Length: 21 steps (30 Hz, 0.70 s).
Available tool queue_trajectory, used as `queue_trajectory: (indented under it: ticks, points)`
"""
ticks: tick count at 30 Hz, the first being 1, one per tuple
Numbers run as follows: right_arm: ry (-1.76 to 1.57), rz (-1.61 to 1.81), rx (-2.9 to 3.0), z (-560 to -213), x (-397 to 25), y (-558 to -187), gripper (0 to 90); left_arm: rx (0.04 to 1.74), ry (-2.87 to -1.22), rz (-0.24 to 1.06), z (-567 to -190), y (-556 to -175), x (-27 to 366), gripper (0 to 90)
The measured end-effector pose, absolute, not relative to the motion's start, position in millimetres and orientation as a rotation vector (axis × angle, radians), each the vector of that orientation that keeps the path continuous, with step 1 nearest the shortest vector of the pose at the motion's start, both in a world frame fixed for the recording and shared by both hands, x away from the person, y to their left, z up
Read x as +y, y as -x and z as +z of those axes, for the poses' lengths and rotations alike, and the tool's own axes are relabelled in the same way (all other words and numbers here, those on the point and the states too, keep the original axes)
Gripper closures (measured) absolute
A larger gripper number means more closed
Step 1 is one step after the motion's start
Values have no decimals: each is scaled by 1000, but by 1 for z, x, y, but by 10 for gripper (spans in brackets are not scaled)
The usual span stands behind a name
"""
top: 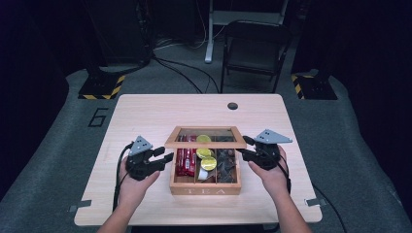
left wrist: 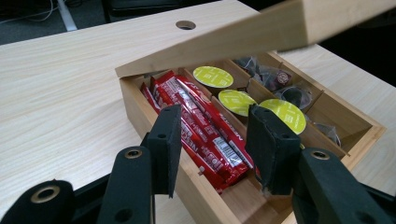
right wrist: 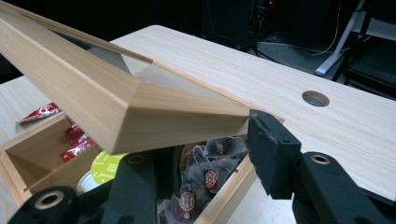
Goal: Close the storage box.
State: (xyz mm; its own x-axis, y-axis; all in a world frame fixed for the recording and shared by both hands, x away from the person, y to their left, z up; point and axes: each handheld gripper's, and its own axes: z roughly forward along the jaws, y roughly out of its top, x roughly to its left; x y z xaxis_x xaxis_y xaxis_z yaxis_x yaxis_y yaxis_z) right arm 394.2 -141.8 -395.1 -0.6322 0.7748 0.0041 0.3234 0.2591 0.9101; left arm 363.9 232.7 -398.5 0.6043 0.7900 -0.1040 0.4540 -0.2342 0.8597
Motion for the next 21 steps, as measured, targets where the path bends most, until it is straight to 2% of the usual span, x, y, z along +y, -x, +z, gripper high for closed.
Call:
queue_trajectory:
  ticks: [13,21]
  points:
    - [-1006,1343,2095,-399,-142,-390,559,982,-1885,429,-389,-367,222,545]
    - [-1005,1332,2098,-400,-142,-389,559,987,-1876,469,-390,-365,223,545]
